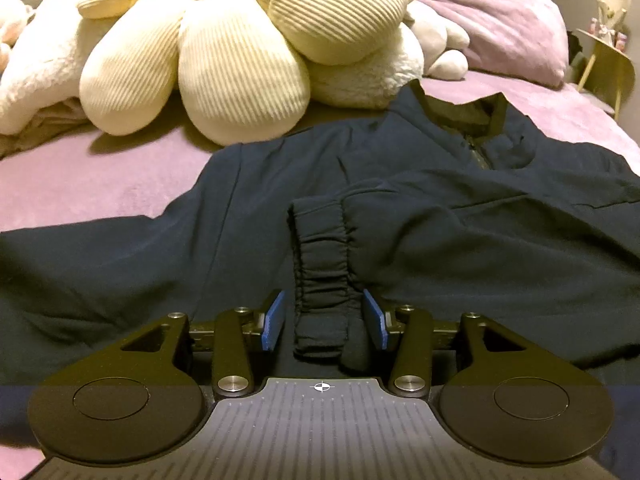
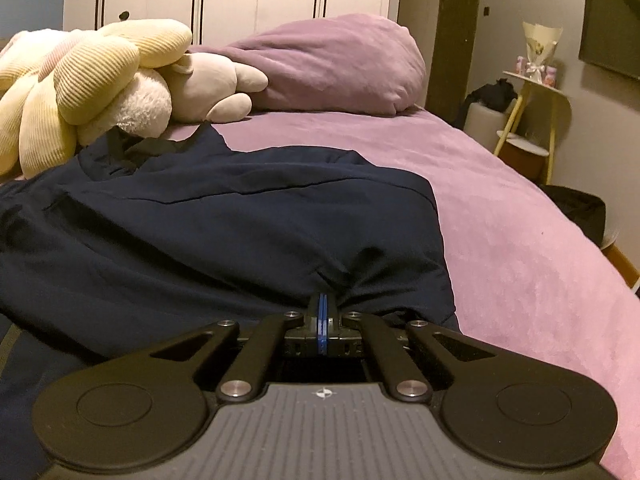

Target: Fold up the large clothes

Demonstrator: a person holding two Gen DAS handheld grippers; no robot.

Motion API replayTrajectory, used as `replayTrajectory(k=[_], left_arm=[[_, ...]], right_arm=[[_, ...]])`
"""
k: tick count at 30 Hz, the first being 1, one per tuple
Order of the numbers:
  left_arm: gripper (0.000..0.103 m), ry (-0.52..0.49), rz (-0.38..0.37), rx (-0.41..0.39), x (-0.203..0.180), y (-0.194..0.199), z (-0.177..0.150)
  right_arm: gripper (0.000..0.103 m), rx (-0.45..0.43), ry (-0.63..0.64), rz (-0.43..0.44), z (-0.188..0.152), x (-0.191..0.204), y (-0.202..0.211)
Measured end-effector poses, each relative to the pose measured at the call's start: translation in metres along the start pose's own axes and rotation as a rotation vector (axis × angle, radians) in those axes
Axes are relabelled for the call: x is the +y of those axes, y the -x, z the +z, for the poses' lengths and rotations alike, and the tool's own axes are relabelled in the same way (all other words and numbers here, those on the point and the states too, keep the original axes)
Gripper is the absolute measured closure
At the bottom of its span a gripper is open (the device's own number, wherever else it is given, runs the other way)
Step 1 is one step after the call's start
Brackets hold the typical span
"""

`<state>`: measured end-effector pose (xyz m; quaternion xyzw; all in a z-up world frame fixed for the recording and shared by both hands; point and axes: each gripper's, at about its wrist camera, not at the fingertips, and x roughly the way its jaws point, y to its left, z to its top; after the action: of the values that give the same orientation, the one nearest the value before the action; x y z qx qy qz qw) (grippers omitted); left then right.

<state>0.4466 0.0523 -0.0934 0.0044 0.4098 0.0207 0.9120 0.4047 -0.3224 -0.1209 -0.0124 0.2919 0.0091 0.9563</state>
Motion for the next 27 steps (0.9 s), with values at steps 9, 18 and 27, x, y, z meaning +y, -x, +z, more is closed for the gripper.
replayTrajectory(k=[9,18,27], left_arm=[[0.050,0.006,-0.006,-0.010,0.002,-0.003,-0.003],[0.049,0.018,-0.004,-0.011,0.003,-0.001,-0.003],[0.039,0.049,0.017,-0.028,0.006,-0.001,-0.001]], right_arm=[[0.103,0.006,0.008,-0.012,-0.007,-0.006,0.005],[0.103,0.001,0.065,-0.039,-0.009,0.000,-0.003],[0.103,0.004,0.101,-0.054,-0.006,0.002,-0.011]])
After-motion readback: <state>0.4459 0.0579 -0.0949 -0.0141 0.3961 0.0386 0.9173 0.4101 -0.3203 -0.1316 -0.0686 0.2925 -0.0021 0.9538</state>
